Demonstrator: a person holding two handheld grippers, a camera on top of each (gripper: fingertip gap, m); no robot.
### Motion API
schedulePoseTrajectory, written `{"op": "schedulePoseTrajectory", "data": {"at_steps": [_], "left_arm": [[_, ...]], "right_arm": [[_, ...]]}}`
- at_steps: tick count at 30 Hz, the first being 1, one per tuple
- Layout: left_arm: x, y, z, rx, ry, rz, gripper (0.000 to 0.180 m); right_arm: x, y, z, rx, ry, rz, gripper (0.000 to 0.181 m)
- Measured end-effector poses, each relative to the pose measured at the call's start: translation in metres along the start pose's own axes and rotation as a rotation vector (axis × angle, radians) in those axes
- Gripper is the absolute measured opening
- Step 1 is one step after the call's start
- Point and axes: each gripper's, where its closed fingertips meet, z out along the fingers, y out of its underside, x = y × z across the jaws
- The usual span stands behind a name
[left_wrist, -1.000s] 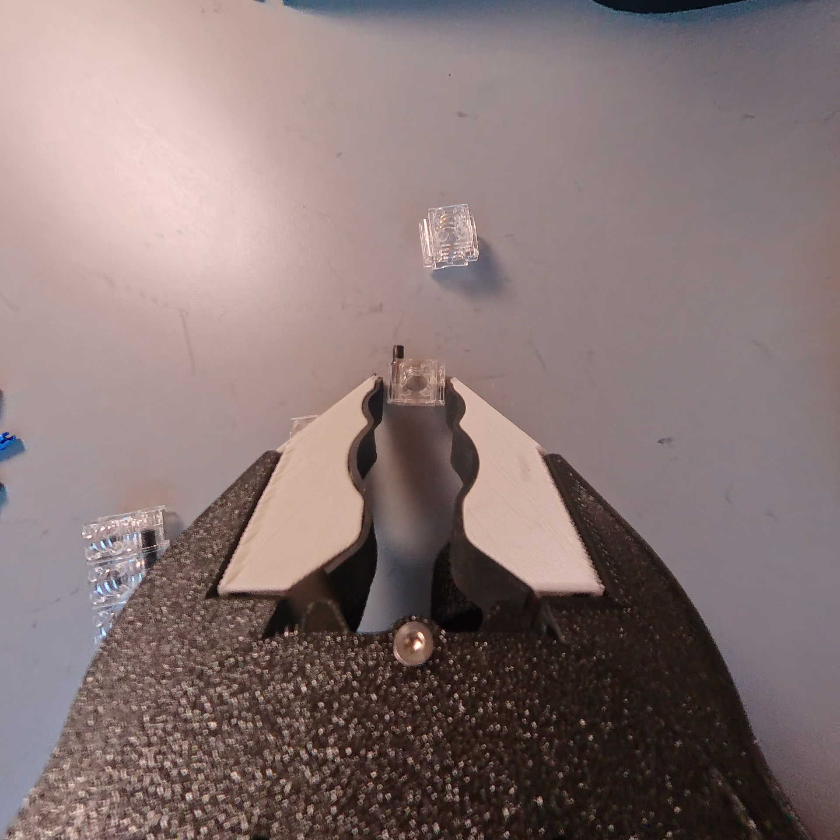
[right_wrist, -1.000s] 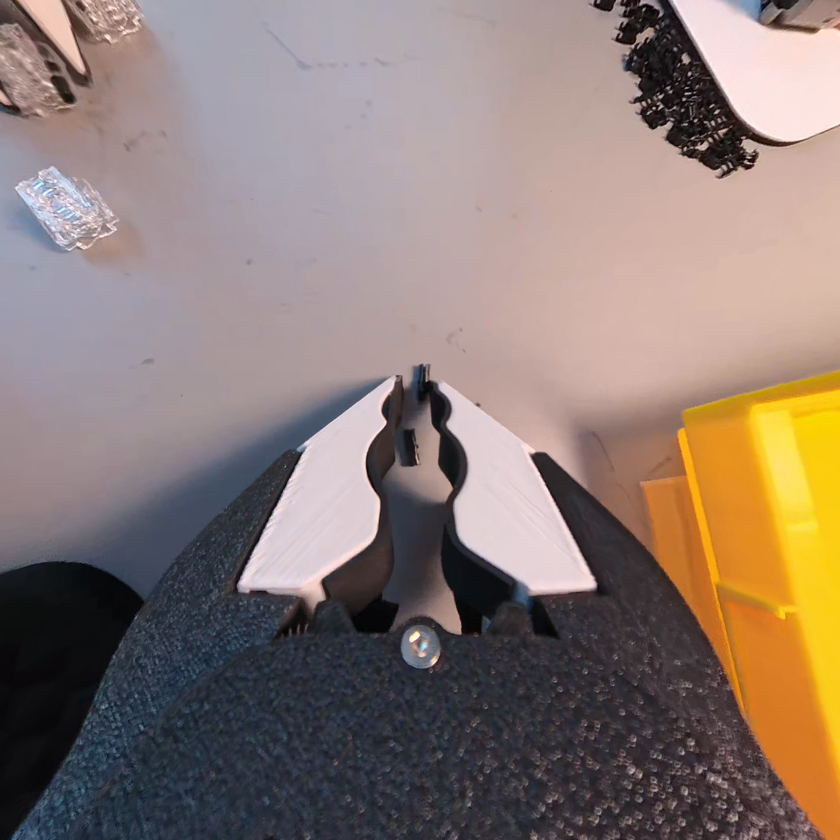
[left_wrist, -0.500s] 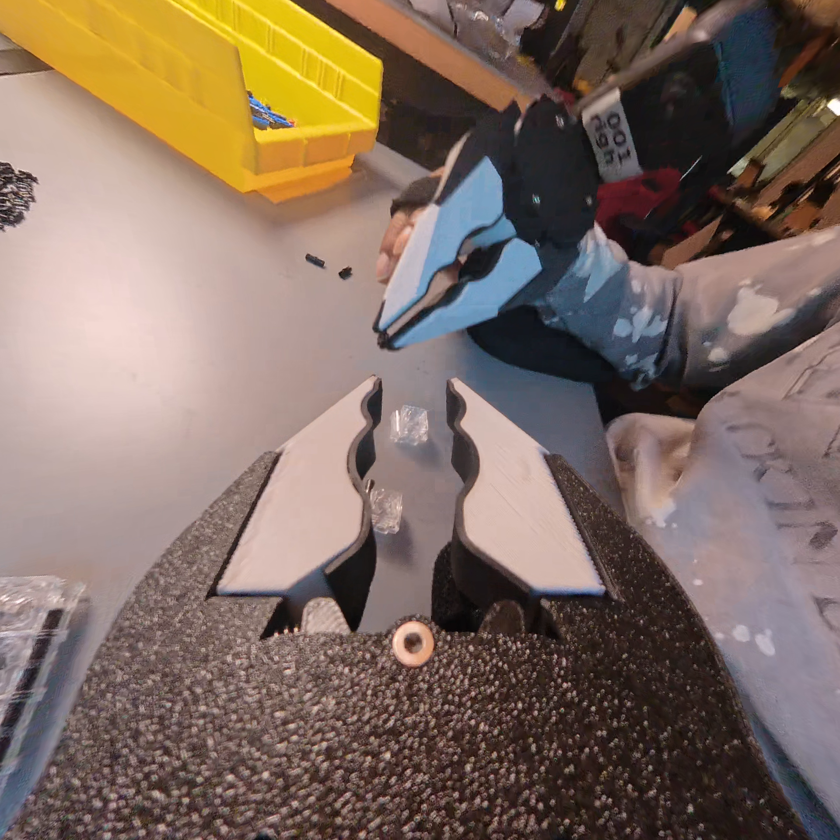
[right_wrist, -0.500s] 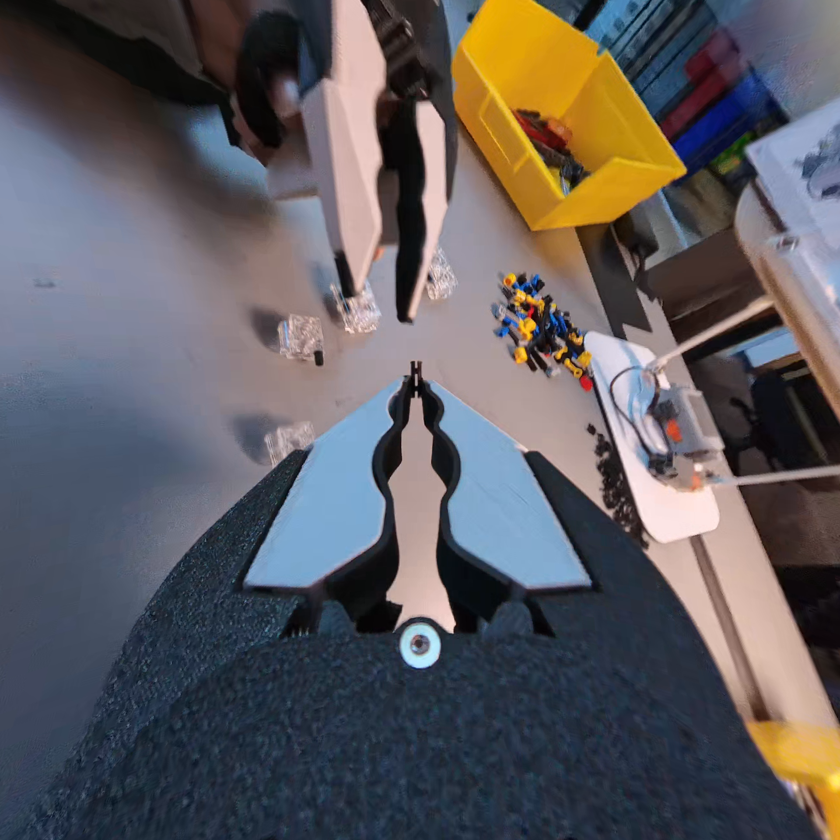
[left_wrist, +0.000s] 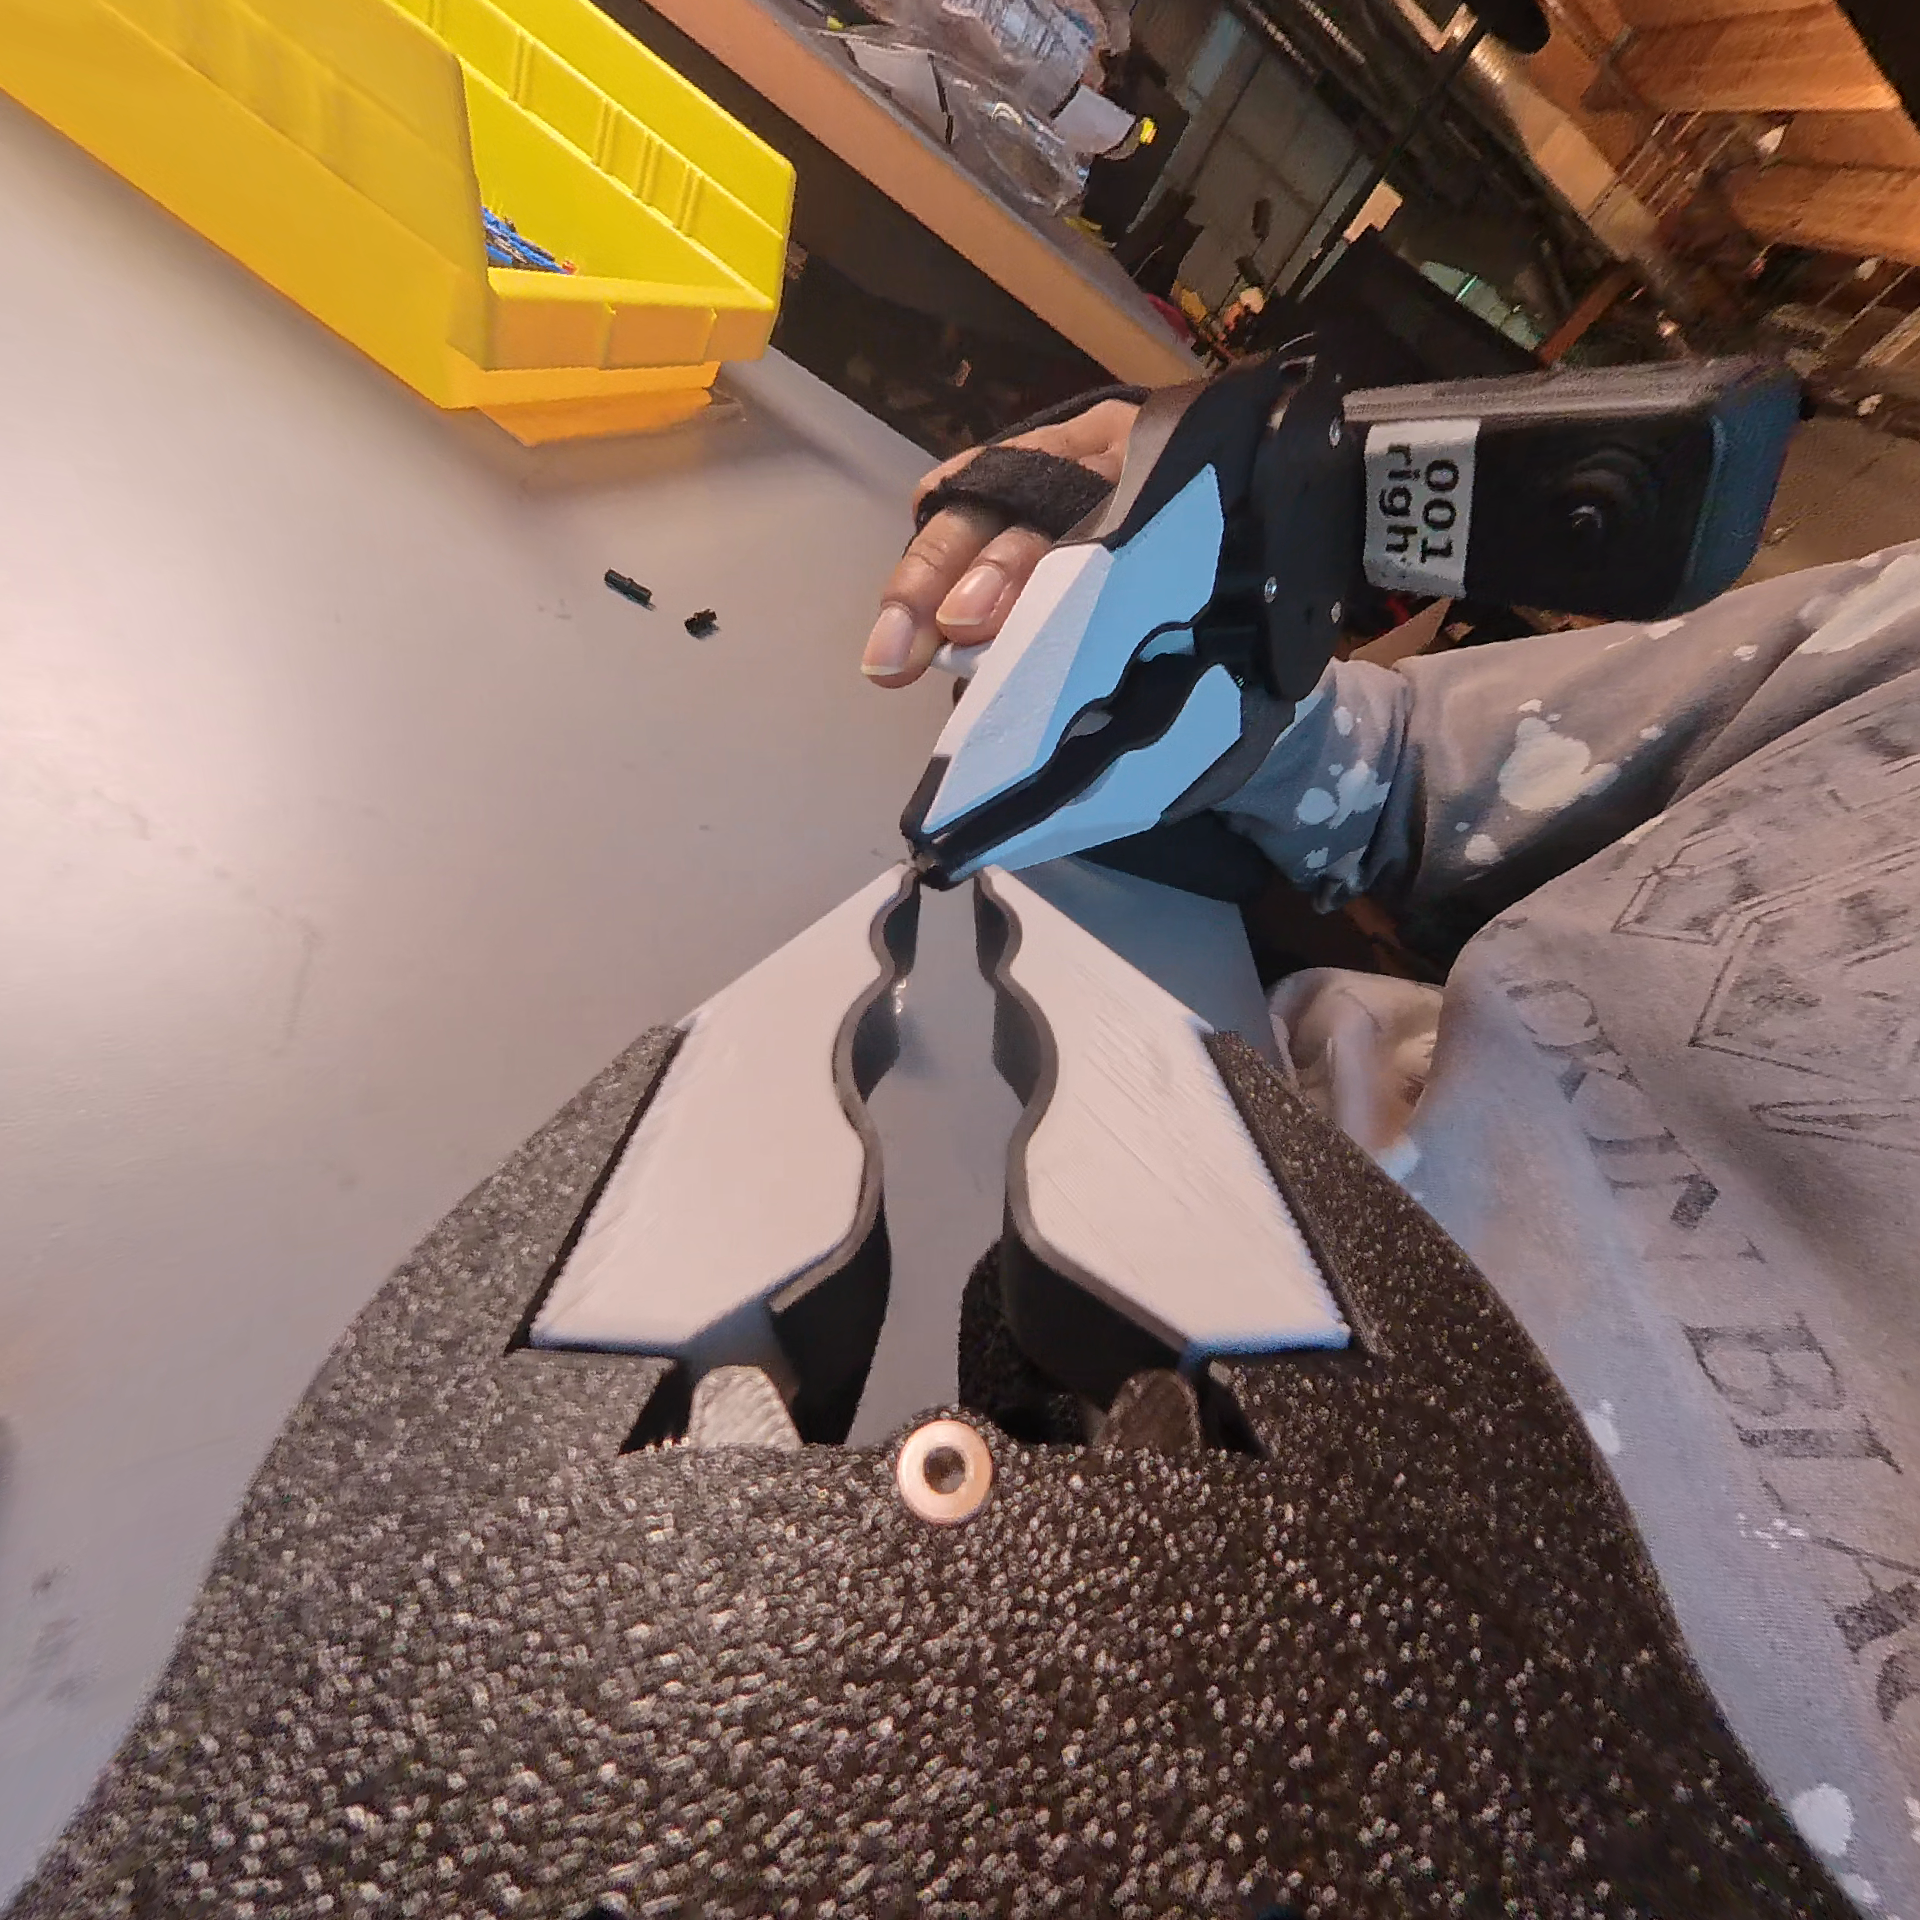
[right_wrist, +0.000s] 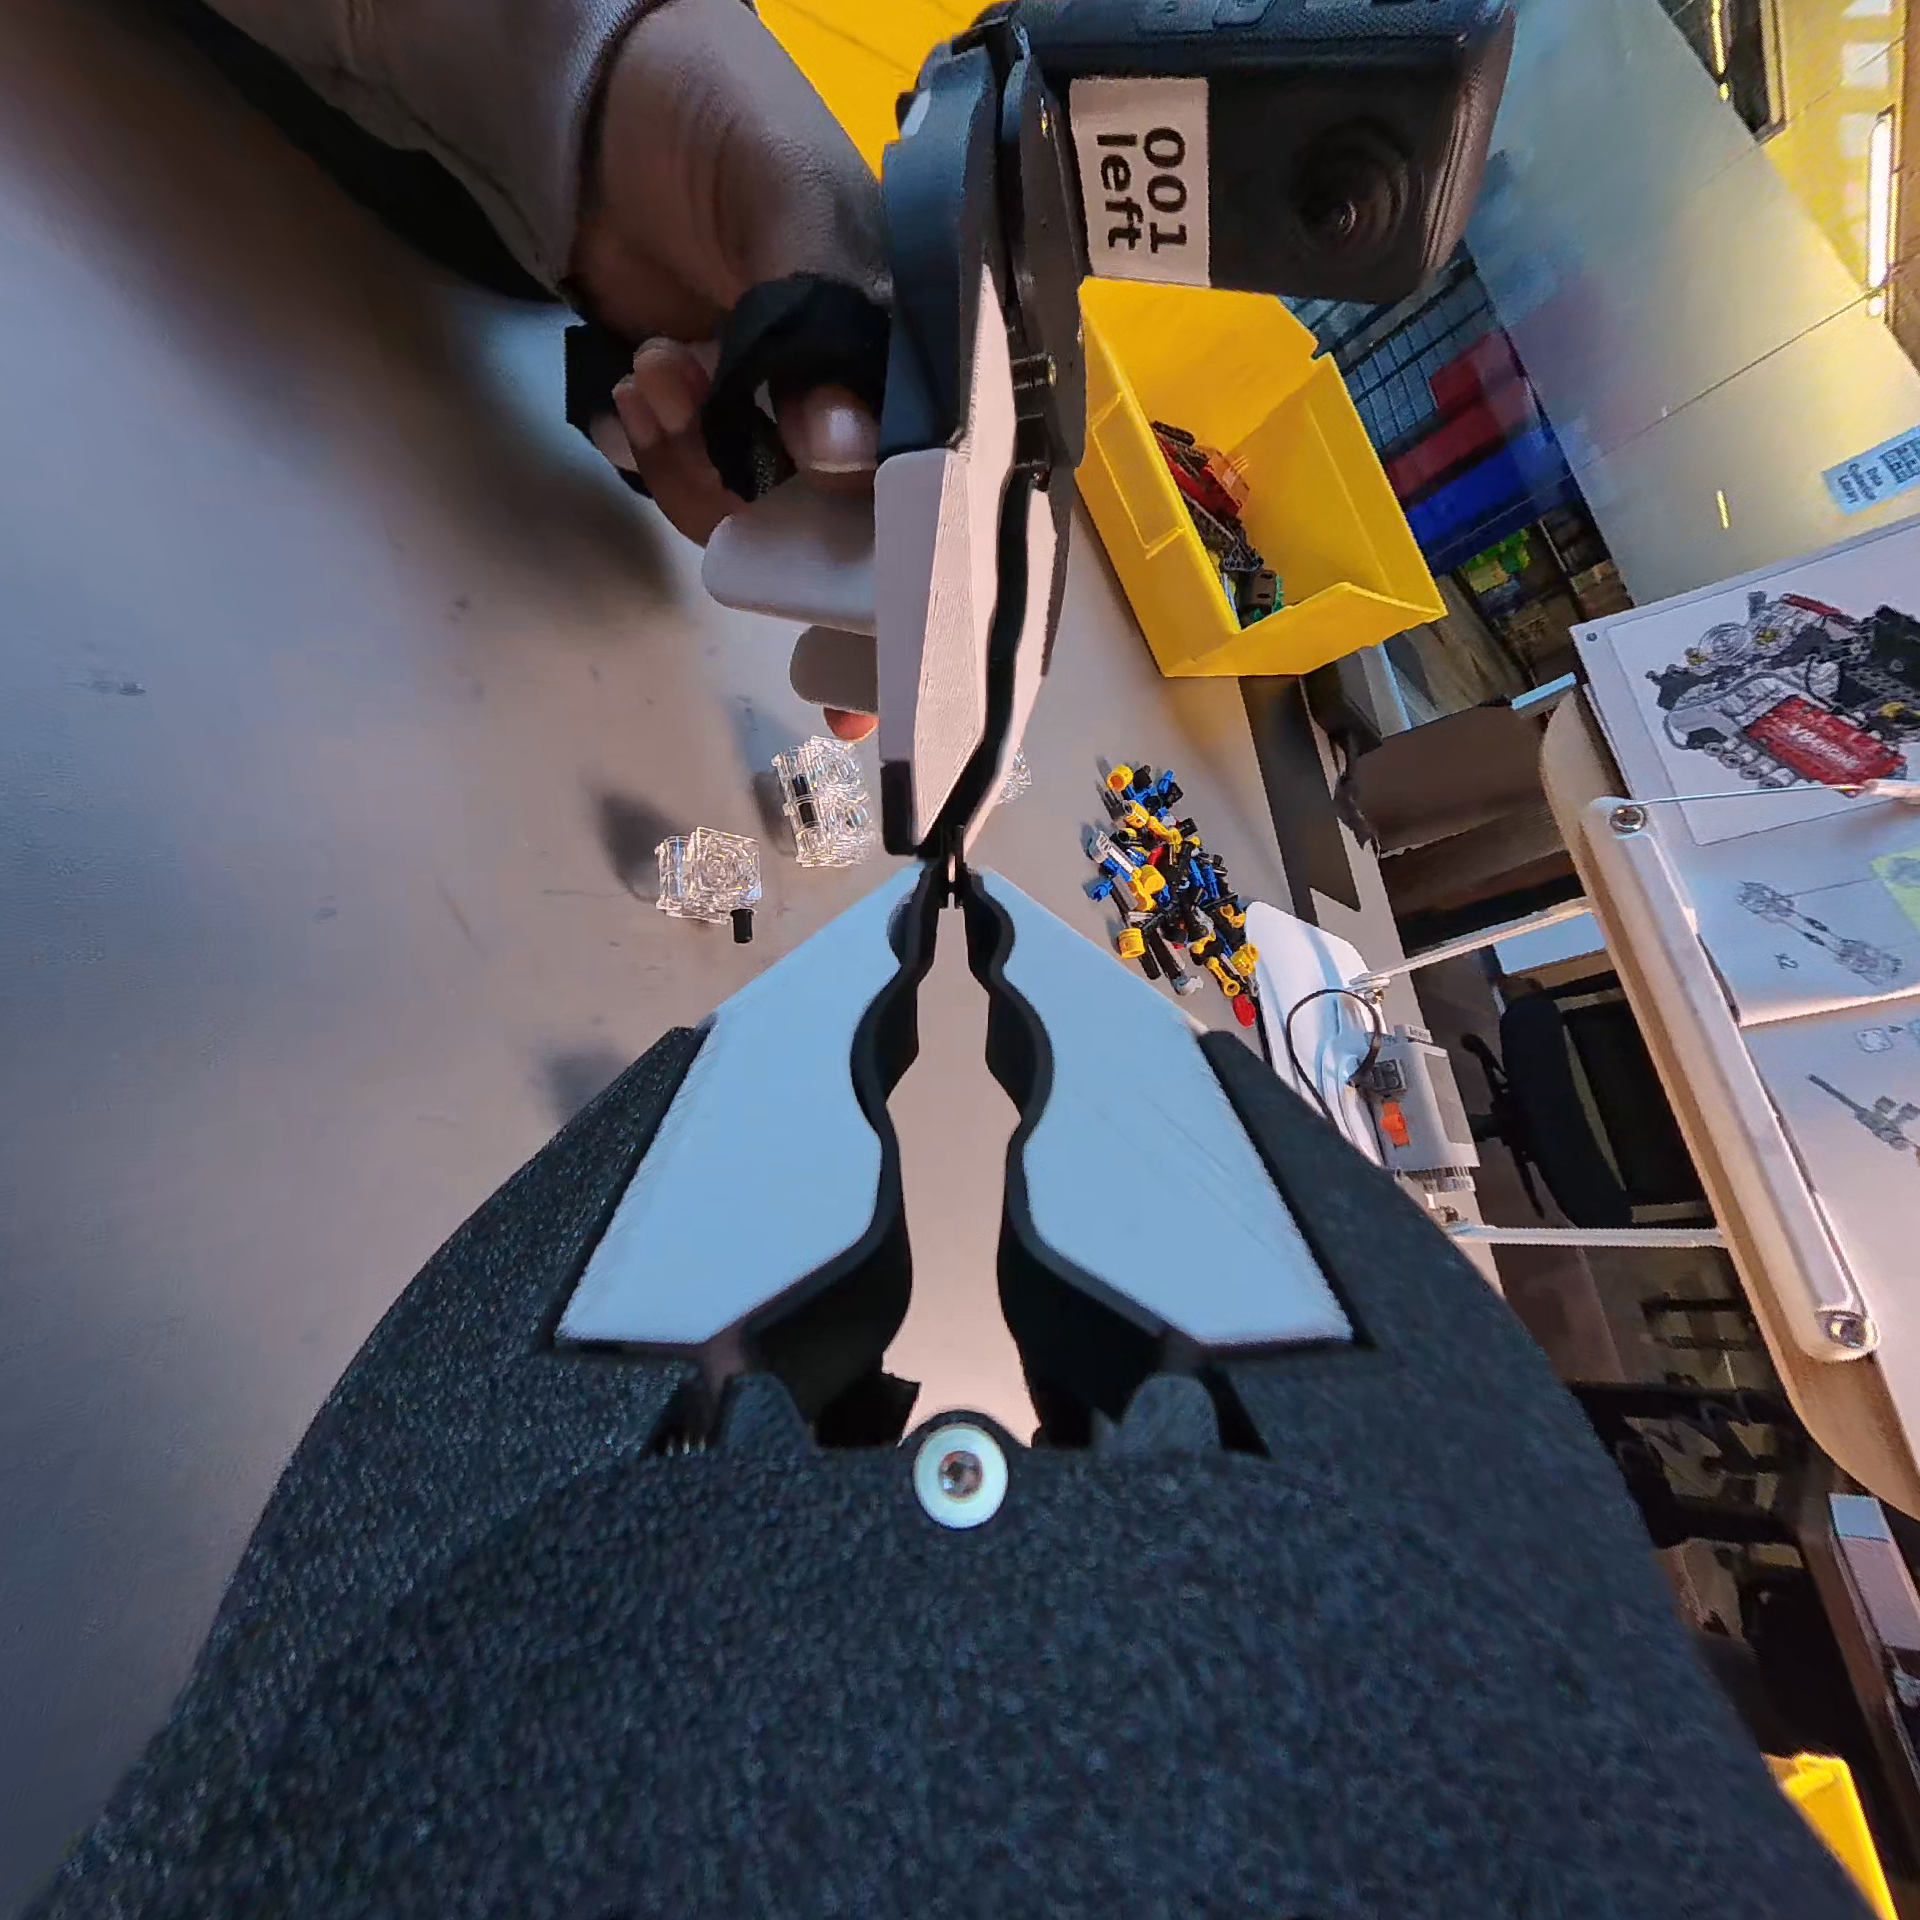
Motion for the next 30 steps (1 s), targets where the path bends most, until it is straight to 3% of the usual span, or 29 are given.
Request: {"op": "schedulePoseTrajectory", "data": {"at_steps": [12, 23, 30], "left_arm": [[-0.004, -0.001, -0.002, 0.010, -0.019, -0.017, 0.002], [0.036, -0.011, -0.009, 0.057, 0.241, -0.053, 0.001], [0.044, -0.012, -0.010, 0.074, 0.322, -0.101, 0.001]], "right_arm": [[-0.002, 0.000, 0.000, -0.006, 0.008, -0.018, 0.004], [-0.005, -0.035, -0.022, 0.275, -0.126, 0.222, 0.005], [-0.006, -0.041, -0.026, 0.302, -0.135, 0.227, 0.005]]}}
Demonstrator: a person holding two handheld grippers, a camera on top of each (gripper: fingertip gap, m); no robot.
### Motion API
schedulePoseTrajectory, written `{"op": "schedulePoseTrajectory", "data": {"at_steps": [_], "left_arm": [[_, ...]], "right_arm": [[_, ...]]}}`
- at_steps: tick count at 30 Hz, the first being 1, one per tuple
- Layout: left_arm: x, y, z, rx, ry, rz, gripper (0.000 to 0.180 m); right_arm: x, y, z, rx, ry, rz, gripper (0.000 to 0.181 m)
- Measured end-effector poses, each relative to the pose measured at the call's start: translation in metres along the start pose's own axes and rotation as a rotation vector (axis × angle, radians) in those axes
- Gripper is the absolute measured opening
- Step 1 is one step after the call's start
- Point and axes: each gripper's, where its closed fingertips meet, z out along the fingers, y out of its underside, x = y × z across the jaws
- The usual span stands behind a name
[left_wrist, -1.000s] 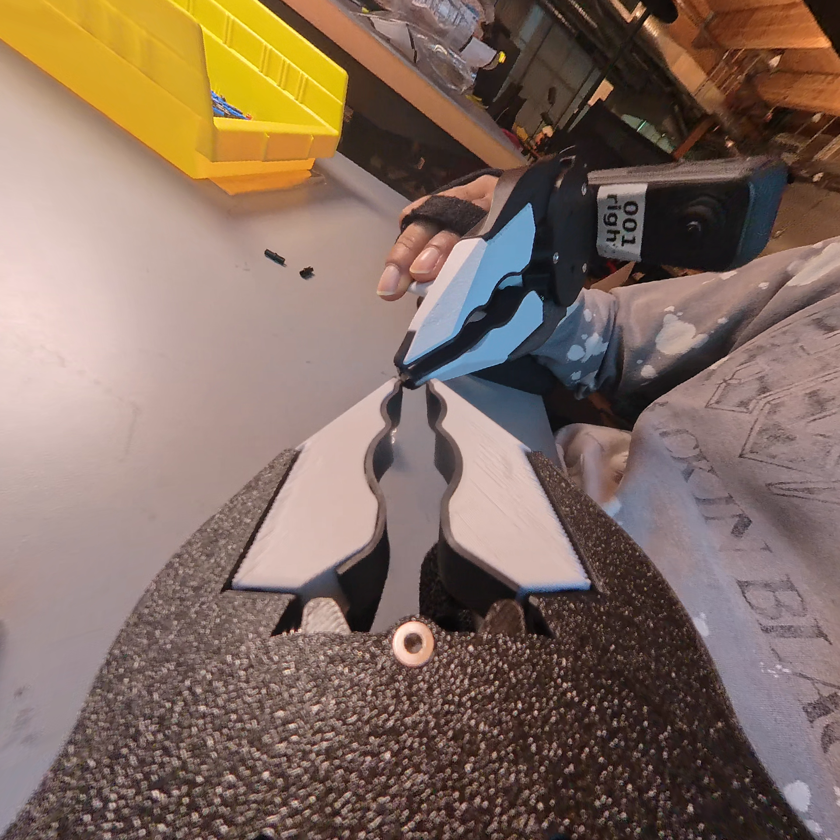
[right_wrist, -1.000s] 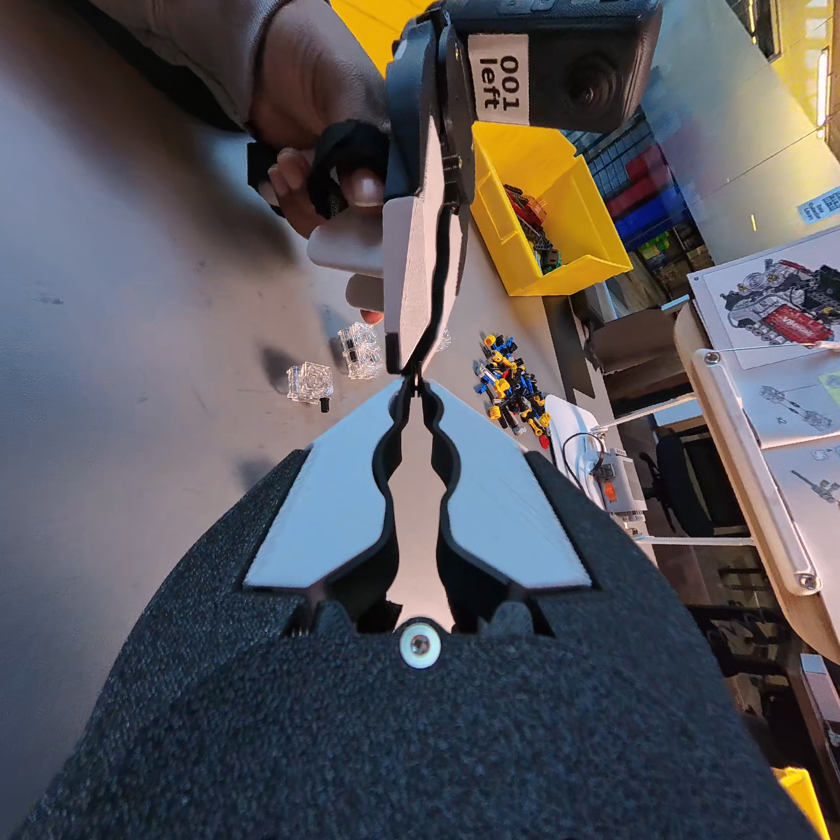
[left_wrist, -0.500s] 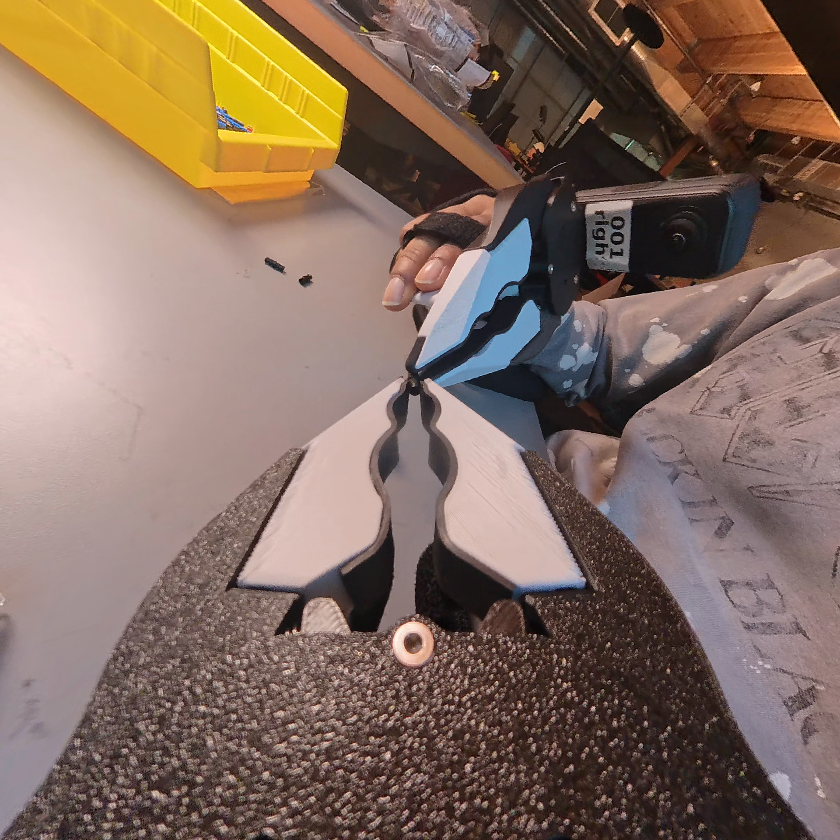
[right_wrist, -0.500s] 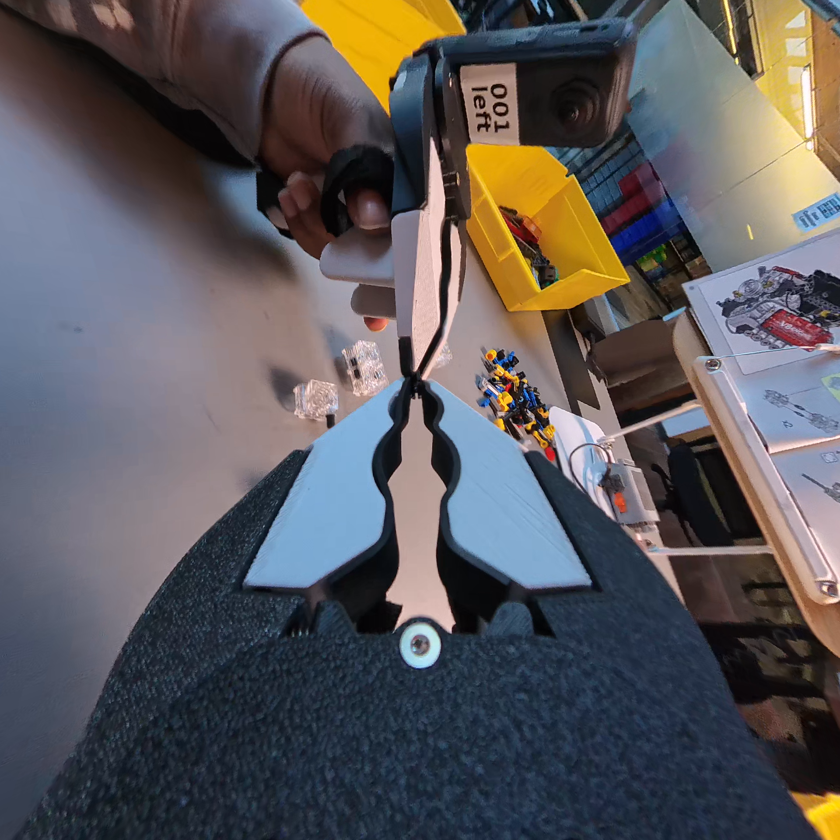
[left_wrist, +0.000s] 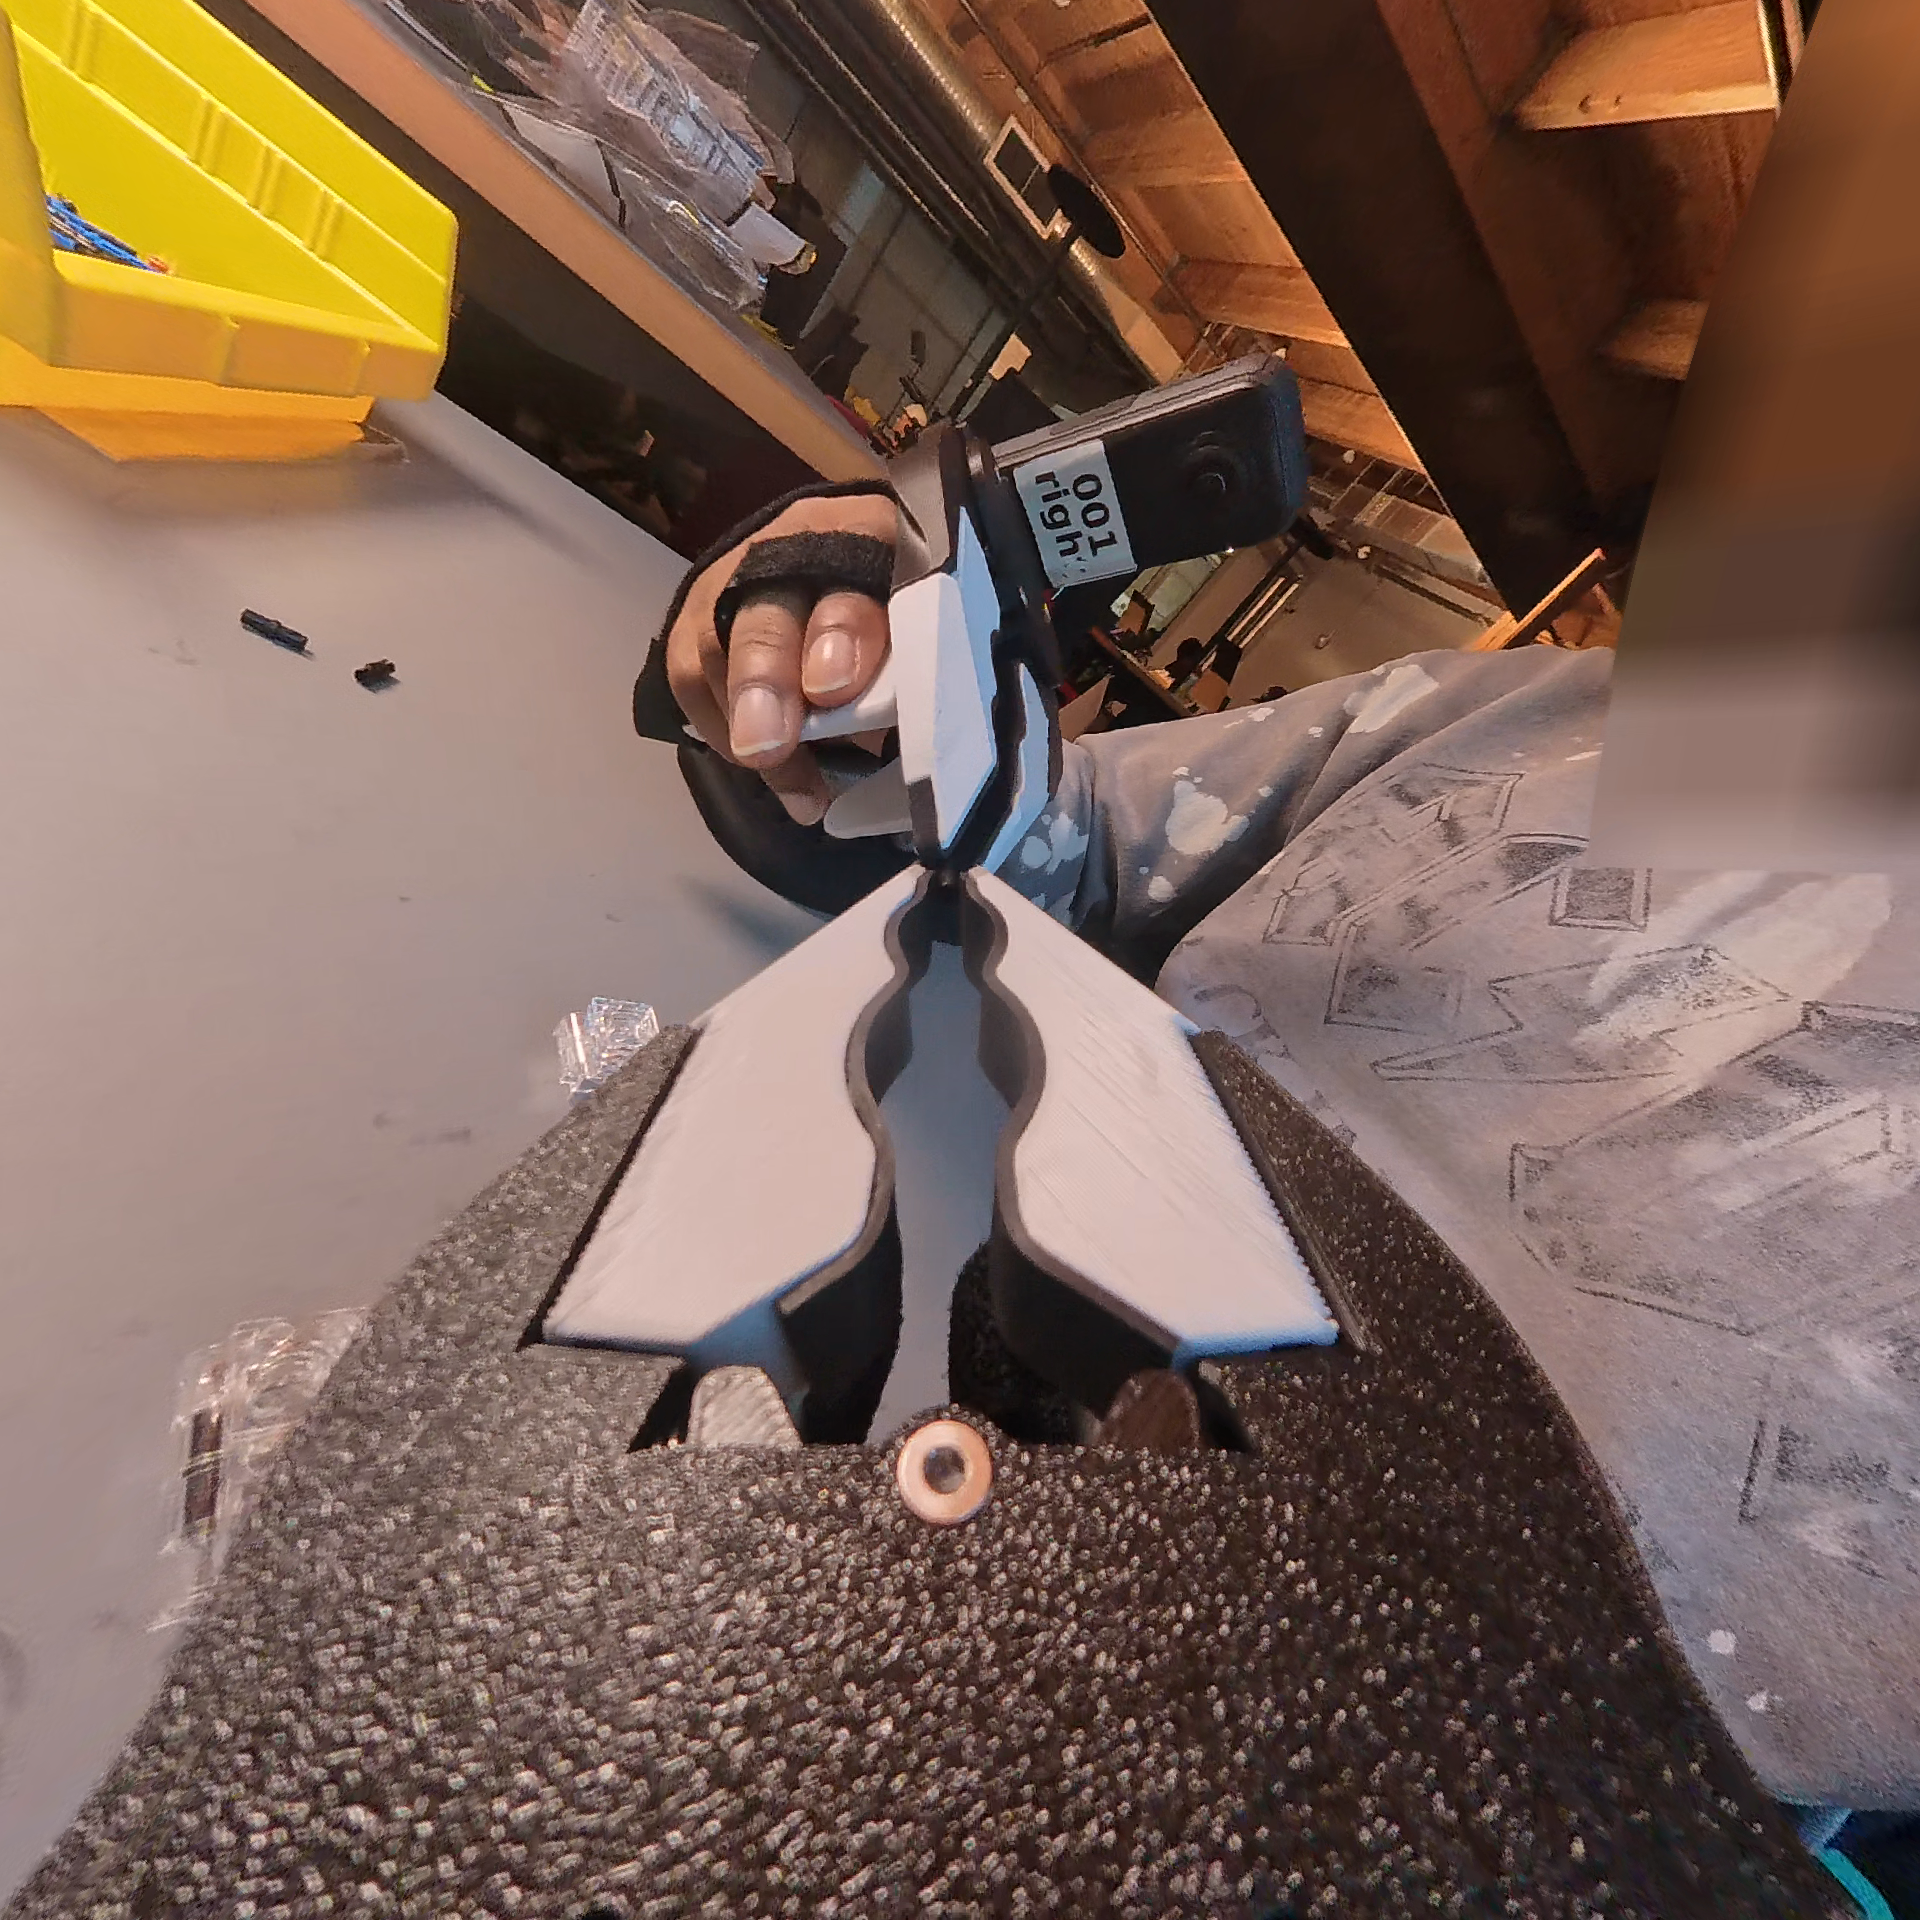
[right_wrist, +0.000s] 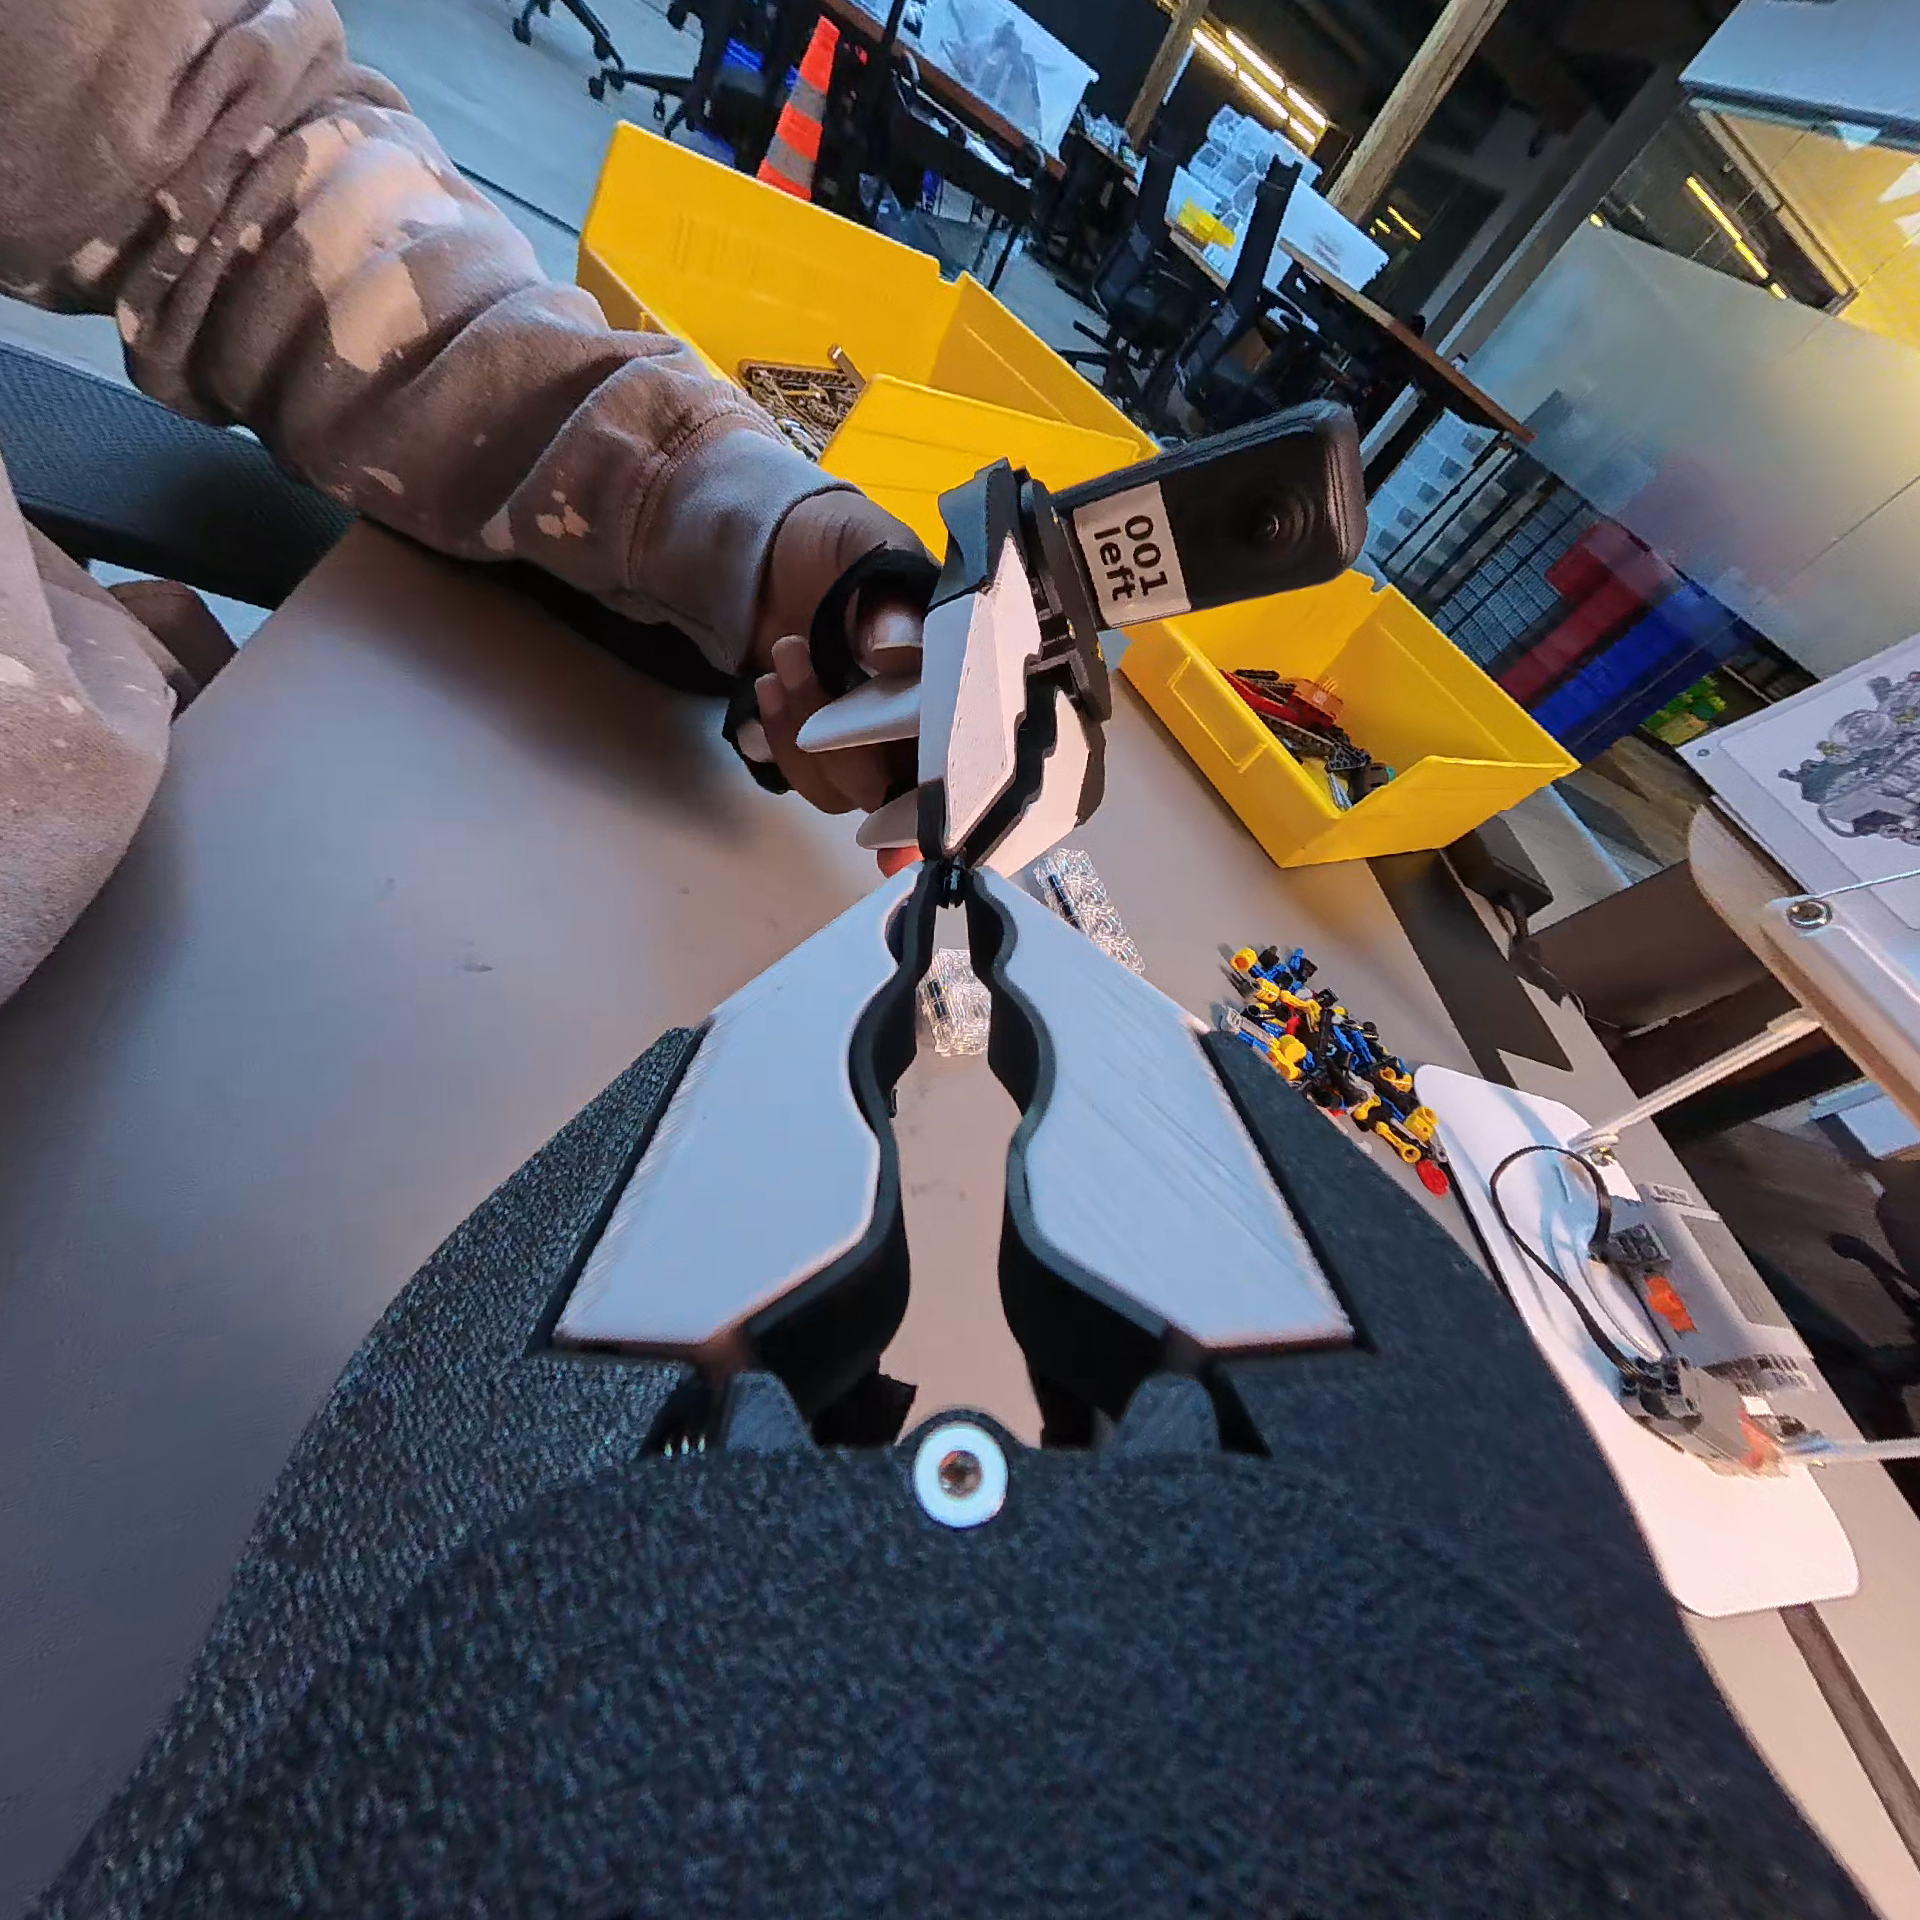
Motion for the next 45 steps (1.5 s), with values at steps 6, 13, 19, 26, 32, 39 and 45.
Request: {"op": "schedulePoseTrajectory", "data": {"at_steps": [6, 13, 19, 26, 32, 39, 45], "left_arm": [[-0.001, -0.002, 0.000, 0.008, -0.001, -0.006, 0.001], [0.001, -0.004, -0.002, 0.017, 0.002, -0.009, 0.002], [0.002, -0.005, -0.003, 0.028, 0.018, -0.025, 0.001], [0.001, -0.011, -0.006, 0.063, 0.005, 0.004, 0.004], [-0.015, -0.017, -0.028, 0.002, -0.215, 0.172, 0.021], [-0.051, 0.039, -0.033, -0.446, -0.509, 0.377, 0.029], [-0.076, 0.074, -0.033, -0.658, -0.620, 0.407, 0.037]], "right_arm": [[0.002, 0.001, 0.000, -0.002, 0.013, 0.021, 0.006], [0.004, -0.002, 0.002, 0.011, 0.034, 0.006, 0.005], [0.004, -0.003, 0.002, 0.017, 0.027, 0.020, 0.004], [0.009, -0.005, -0.001, 0.043, 0.038, 0.055, 0.004], [0.014, 0.000, -0.005, 0.042, 0.042, 0.092, 0.004], [0.007, 0.026, 0.002, -0.068, -0.005, 0.112, 0.004], [0.002, 0.048, 0.007, -0.164, -0.032, 0.109, 0.004]]}}
